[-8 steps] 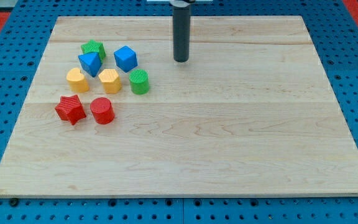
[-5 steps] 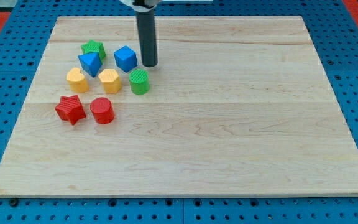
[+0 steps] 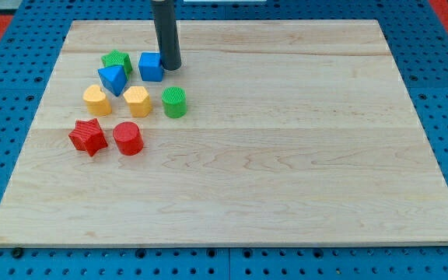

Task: Move the blue cube towards the right side of the green star

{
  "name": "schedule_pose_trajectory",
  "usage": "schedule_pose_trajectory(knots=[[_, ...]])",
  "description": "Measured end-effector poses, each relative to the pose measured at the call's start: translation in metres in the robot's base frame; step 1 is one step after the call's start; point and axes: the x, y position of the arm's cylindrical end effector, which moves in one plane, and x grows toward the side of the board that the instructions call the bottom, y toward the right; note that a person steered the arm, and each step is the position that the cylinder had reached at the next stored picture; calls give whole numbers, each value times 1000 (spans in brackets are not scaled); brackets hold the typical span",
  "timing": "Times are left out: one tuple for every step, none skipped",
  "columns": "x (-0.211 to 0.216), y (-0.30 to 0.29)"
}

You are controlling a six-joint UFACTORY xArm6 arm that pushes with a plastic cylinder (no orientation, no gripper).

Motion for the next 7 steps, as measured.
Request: schedule_pose_trajectory(knots=[[24,1],[40,1],[40,1],[40,-14],[40,-31],[39,-34],[26,-34]])
